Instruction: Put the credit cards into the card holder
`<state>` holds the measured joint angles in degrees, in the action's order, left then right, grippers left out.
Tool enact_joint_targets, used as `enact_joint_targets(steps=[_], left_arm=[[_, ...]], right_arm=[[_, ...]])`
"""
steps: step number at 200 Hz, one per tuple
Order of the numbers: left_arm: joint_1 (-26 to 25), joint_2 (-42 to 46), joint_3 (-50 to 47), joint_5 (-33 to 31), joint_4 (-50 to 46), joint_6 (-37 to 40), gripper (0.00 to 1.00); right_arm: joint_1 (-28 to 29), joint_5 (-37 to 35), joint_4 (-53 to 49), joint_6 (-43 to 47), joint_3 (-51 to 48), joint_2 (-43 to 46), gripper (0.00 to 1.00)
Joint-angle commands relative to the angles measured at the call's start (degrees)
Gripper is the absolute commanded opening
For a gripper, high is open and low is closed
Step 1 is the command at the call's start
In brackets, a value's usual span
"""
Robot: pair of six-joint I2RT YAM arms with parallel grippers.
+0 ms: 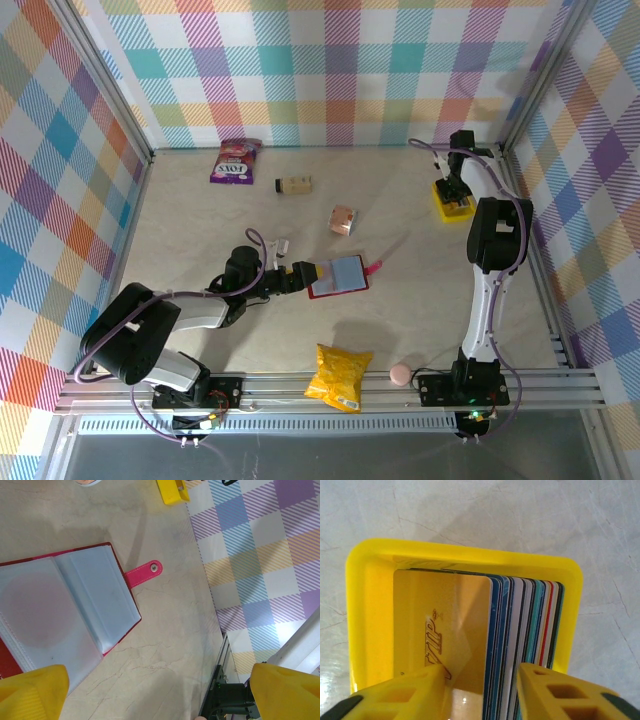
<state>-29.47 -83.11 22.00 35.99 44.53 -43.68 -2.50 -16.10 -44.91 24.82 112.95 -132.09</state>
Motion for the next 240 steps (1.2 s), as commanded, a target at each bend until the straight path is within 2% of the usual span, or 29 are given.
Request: enact_joint_targets(steps=[1, 68, 106, 147, 163, 196, 240], left_arm=[[0.56, -0.82, 1.4, 0.57, 0.16, 1.15, 0.93], [0.56, -1.75, 1.57, 0.75, 0.44, 1.33, 0.92], [0.56, -2.22, 1.73, 0.88, 0.55, 1.33, 0.92], [0.56, -2.41, 1.73, 1.12, 0.66, 1.06, 0.92], [0.49, -2.32, 1.73, 0.99, 0.82, 1.11, 0.91], [0.47, -2.41, 1.73, 1.09, 0.82, 1.05, 0.91], [0.47, -1.84, 1.58, 1.01, 0.75, 1.05, 0.91]], right_arm=[[0.26, -1.69, 1.53, 0.65, 0.33, 0.24, 0.37], [0.3, -3.06, 4.88, 1.19, -1.26, 2.36, 0.19], [0.26, -2.83, 4.97, 1.33, -1.19, 3.36, 0.15], [0.38, -0.95, 4.03, 1.02, -1.04, 4.29, 0.05], [0.39, 2.0, 2.24, 0.01, -0.4, 4.23, 0.0], [0.32, 11.79, -1.25, -2.74, -0.26, 5.15, 0.0], [0.37, 20.33, -4.55, -6.55, -0.57, 6.07, 0.0]])
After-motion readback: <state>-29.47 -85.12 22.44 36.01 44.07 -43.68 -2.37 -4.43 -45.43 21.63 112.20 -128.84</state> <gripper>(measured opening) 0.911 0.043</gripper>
